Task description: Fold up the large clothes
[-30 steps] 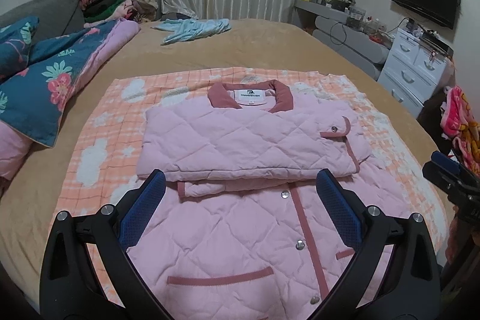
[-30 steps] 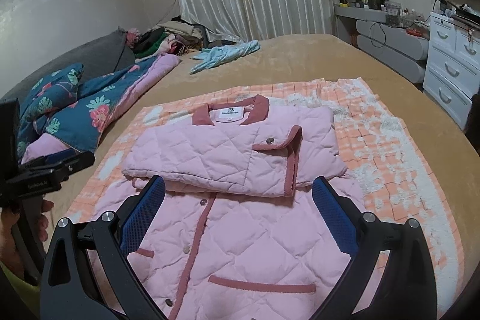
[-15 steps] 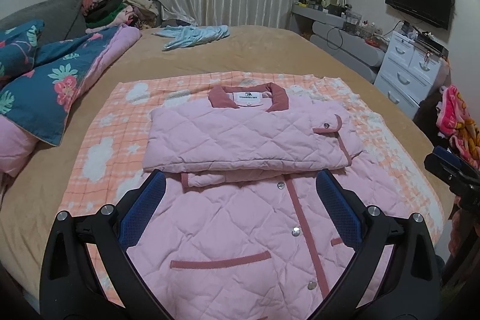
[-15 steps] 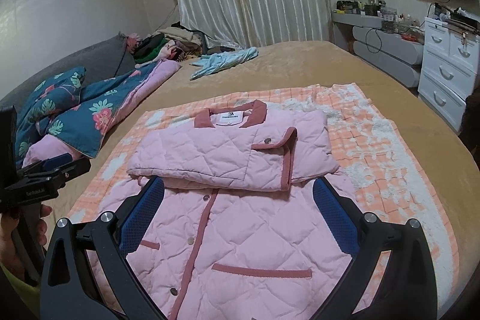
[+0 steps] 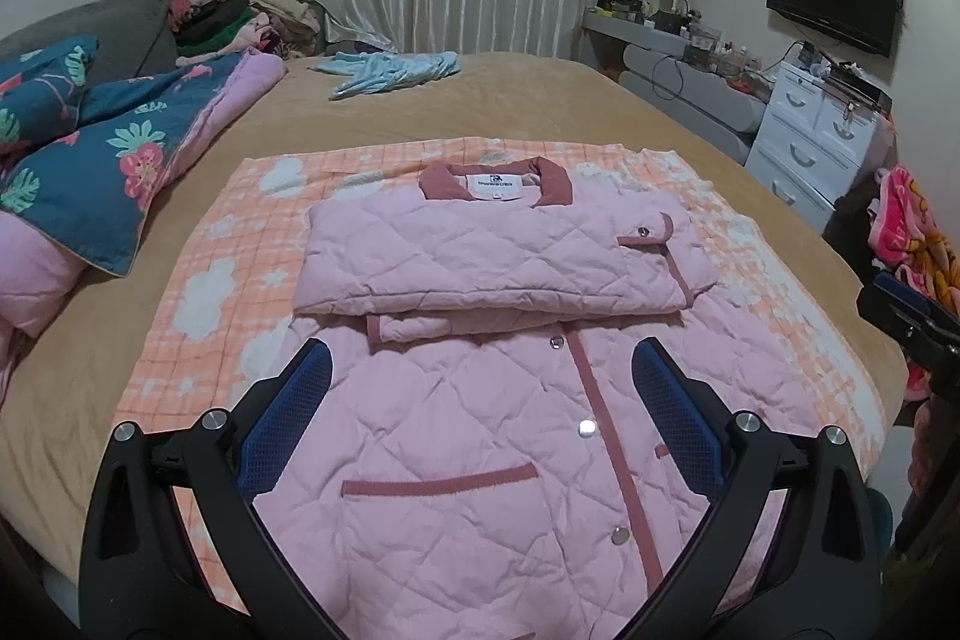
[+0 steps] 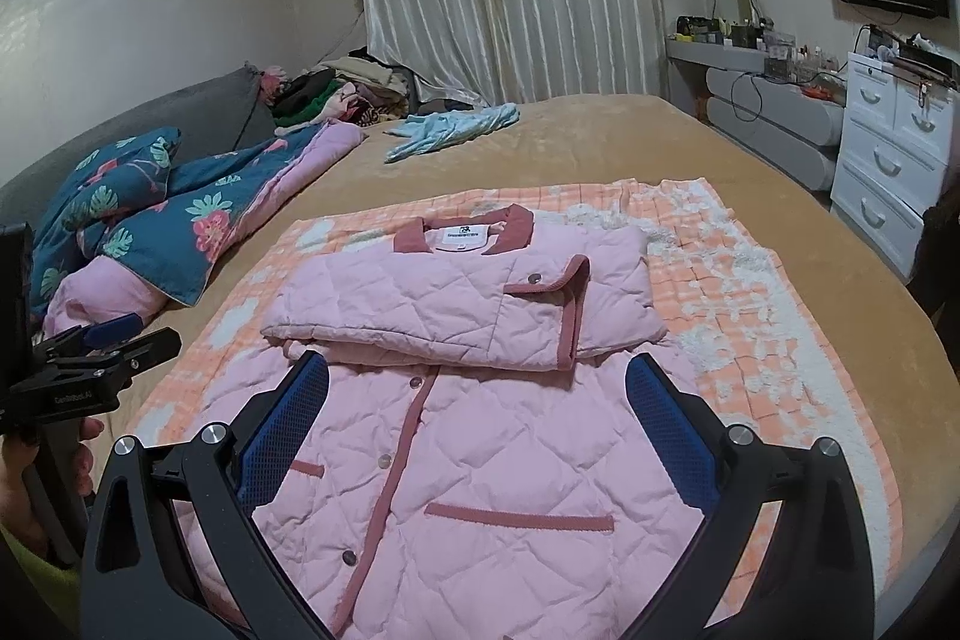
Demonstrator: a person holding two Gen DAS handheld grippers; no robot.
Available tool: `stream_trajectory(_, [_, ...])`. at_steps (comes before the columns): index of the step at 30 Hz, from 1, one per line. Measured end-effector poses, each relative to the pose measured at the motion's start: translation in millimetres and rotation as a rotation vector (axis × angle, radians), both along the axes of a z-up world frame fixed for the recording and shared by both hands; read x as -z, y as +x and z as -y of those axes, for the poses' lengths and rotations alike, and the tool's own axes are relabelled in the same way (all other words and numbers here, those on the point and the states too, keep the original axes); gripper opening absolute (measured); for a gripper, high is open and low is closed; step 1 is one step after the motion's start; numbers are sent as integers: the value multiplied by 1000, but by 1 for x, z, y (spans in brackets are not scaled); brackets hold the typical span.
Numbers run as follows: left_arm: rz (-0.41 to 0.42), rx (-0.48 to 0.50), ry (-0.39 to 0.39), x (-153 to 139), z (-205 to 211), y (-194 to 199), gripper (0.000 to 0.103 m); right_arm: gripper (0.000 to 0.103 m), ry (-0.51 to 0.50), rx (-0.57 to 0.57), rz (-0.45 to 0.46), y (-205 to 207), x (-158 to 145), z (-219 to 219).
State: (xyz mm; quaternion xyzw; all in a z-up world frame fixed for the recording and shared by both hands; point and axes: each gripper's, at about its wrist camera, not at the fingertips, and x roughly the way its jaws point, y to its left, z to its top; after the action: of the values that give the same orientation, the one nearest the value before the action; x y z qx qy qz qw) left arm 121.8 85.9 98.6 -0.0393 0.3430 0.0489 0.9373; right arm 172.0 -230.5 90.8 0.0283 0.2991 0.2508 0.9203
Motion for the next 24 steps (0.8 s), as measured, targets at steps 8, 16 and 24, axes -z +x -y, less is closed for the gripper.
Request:
stream_trajectory(8, [-3, 0, -13, 6, 3, -17, 94, 99, -17, 10, 3, -10, 5, 8])
stream_trajectory(16, [-4, -4, 6, 17, 3, -29, 94, 99, -26, 17, -2, -19, 12, 14])
stream_trajectory(24, [-23, -22, 10, 30, -7, -37, 94, 99, -51, 17, -13, -27, 22, 19])
